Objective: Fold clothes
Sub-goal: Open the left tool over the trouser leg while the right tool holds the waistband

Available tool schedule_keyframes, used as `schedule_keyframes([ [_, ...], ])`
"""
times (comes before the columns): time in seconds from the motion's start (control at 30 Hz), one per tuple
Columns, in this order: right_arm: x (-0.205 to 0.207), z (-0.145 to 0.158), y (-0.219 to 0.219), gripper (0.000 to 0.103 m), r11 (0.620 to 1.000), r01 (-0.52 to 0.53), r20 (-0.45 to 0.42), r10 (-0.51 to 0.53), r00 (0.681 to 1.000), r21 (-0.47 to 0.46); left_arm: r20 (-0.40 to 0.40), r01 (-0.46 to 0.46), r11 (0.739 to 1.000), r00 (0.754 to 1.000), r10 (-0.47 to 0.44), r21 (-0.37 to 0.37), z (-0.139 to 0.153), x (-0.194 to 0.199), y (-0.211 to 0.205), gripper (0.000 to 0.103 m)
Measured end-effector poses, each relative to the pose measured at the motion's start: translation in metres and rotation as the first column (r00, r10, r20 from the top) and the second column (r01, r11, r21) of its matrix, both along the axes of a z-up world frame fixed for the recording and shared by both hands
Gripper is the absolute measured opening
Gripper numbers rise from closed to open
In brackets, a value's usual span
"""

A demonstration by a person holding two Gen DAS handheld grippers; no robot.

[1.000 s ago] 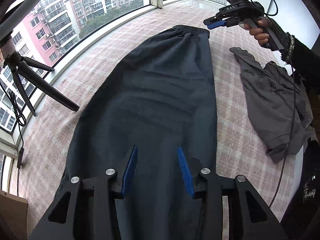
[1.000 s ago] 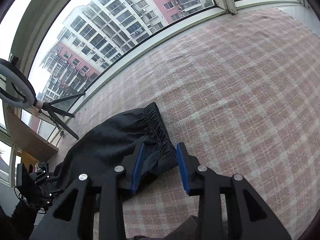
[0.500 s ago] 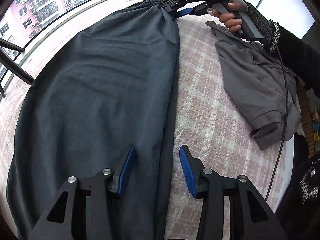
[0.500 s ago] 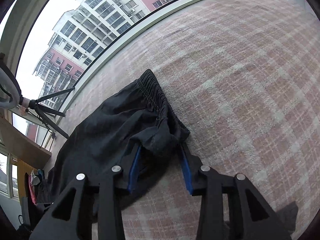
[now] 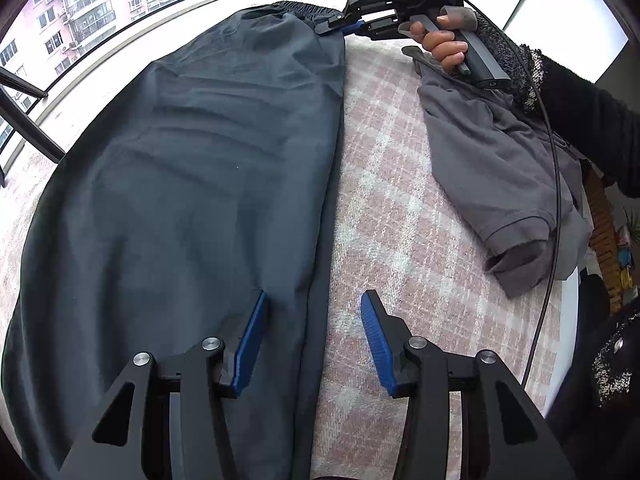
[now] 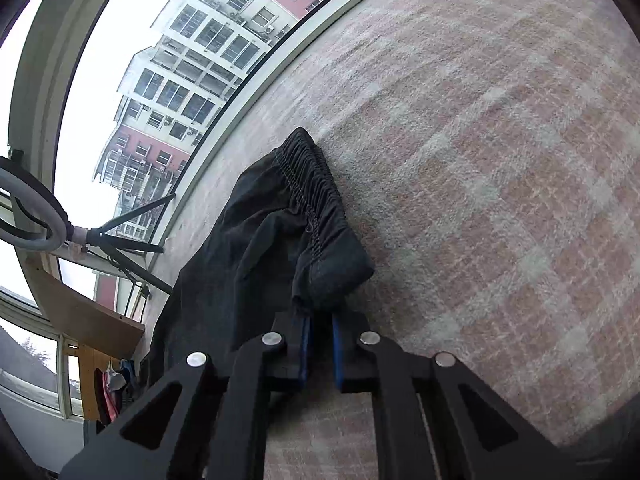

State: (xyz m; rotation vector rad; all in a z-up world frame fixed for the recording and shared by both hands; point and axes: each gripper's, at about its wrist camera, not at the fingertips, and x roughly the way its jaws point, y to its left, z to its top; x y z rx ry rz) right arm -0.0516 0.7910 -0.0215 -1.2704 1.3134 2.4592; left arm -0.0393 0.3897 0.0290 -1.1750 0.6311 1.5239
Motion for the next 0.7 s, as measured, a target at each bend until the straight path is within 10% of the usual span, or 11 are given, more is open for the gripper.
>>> schedule_keyframes([
  [0.2,0.016,0.025,-0.001,0.003,0.999,0.032,-0.104,-0.03,0.994,0.017,-0.005,-0.242,0.966,0.97,0.244,0.095,0.037,-0.033,-0.074,0.043],
  [0.43,0.018,0.052,-0.008,0.003,0.993,0.001,-0.112,0.012,0.994,0.117,-0.262,-0.549,0.836,0.807,0.529,-0.007,0.034,-0.147,-0.179,0.041],
  [0.7,0.028,0.041,-0.003,0.003,0.988,0.02,-0.058,-0.011,0.998,0.152,-0.281,-0.57,0.818,0.8,0.531,-0.075,0.001,-0.155,-0.191,0.041],
])
